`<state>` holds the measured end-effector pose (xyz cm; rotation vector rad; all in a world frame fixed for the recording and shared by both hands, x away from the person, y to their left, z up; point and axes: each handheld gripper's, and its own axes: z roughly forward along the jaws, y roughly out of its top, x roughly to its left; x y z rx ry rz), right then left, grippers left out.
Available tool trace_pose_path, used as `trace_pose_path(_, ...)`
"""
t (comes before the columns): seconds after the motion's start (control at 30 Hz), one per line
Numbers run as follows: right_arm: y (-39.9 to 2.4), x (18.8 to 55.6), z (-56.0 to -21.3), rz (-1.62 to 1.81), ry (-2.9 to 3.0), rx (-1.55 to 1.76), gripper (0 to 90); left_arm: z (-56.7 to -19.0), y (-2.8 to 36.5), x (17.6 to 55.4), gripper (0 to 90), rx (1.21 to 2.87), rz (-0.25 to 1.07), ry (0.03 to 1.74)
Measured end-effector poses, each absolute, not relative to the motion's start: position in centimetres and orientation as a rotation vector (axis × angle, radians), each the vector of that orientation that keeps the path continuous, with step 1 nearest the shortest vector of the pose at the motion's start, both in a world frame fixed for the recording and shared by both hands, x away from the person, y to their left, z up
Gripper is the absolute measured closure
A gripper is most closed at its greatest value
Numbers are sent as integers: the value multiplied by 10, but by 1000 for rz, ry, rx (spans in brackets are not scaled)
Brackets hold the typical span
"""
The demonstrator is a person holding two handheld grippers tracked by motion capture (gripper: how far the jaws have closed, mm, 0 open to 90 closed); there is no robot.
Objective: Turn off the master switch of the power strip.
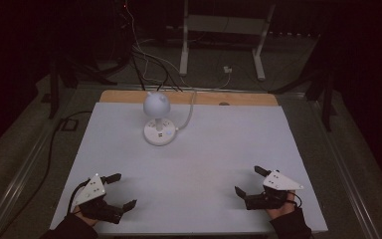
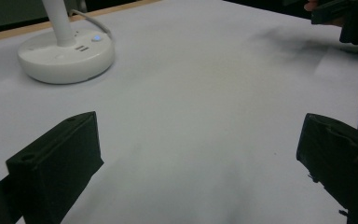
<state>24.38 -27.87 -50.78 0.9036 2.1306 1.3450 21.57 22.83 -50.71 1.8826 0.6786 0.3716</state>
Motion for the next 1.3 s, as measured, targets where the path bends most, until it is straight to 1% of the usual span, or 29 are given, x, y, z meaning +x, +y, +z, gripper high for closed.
trace_pose_path(0.8,-278,242,-504,1360,2111,915,0,-506,224,214,3,1925,375,664)
trace_pose_path(1.3,-276,240,-500,1385,2101,910,0,-491,223,216,4,1916,341,644)
